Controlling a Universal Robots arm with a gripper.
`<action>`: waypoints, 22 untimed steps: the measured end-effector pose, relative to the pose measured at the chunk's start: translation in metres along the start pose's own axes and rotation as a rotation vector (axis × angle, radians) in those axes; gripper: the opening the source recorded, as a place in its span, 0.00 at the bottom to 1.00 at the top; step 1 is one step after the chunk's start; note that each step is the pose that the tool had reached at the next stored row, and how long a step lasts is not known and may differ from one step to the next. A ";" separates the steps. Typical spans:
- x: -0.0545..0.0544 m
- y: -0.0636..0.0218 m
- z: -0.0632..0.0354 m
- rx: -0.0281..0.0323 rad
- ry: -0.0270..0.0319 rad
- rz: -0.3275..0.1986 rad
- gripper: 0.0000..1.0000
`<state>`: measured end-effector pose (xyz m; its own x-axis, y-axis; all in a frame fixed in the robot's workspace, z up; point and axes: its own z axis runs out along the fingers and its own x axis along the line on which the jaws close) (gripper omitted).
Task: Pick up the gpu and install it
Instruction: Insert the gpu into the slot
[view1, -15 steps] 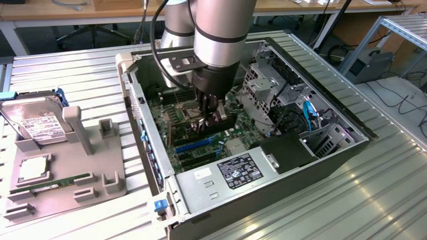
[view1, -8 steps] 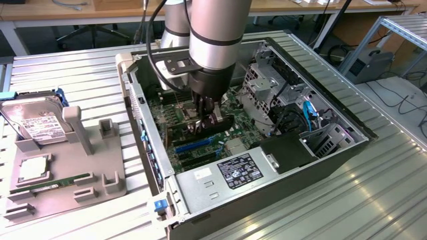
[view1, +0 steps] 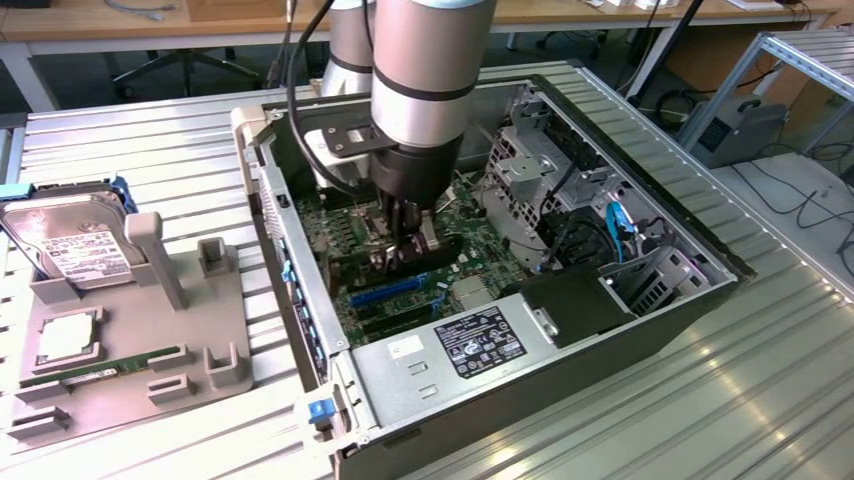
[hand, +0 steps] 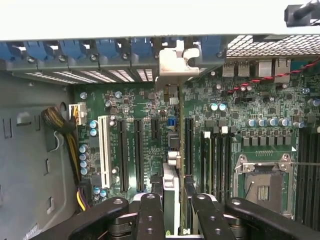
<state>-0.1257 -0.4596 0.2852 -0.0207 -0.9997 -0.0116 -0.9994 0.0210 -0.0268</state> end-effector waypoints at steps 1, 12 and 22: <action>0.000 0.0006 0.0010 0.0000 0.0001 0.000 0.27; 0.000 0.0059 0.0110 0.0000 0.0001 0.002 0.27; 0.000 0.0095 0.0167 0.0000 0.0001 0.002 0.27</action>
<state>-0.1348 -0.4596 0.2683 -0.0222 -0.9997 -0.0116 -0.9994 0.0225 -0.0268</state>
